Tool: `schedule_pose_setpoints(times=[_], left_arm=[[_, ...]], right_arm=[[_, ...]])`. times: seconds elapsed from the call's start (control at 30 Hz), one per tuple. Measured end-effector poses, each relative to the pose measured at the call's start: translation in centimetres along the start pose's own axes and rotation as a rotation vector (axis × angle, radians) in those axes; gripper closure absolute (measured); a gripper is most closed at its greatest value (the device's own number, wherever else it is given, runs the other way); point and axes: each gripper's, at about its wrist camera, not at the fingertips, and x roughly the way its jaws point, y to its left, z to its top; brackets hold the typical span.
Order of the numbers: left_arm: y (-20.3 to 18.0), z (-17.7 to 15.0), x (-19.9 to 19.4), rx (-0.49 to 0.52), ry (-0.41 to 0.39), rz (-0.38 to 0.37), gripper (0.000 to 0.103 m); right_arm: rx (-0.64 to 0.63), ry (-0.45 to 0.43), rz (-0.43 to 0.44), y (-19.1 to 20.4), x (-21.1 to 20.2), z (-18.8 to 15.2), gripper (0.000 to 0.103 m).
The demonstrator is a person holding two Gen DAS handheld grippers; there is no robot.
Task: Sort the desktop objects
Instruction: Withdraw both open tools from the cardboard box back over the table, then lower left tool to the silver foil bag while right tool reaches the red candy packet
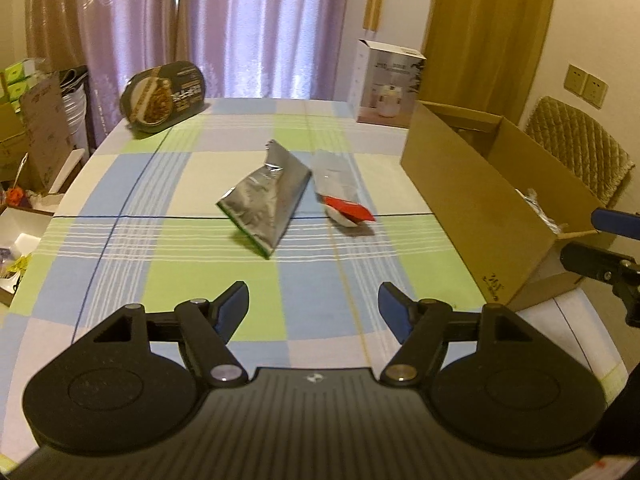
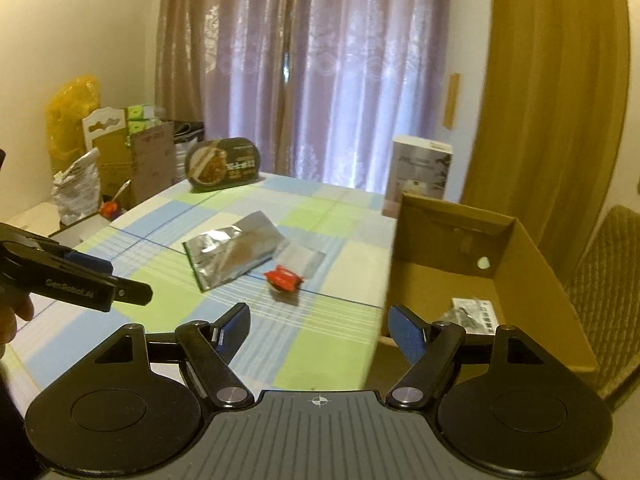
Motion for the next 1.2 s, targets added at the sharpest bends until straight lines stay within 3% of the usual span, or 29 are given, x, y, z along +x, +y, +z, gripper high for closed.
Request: schedule_pose_setpoints(times=[0.67, 1.0, 1.2], left_arm=[[3.8, 0.7, 1.6, -0.013, -0.012, 0.037, 0.035], [5.9, 3.1, 5.4, 0.059, 0.021, 0.034, 0.031], [6.0, 5.8, 9.1, 0.153, 0.068, 0.034, 0.031]], right_arm=[[-0.04, 0.026, 0.073, 3.0, 3.6, 1.2, 0.028], [0.011, 0.072, 0.102, 3.3, 7.4, 2.0, 0.028], [0.006, 0.126, 0.094, 3.1, 10.7, 2.3, 0.028]])
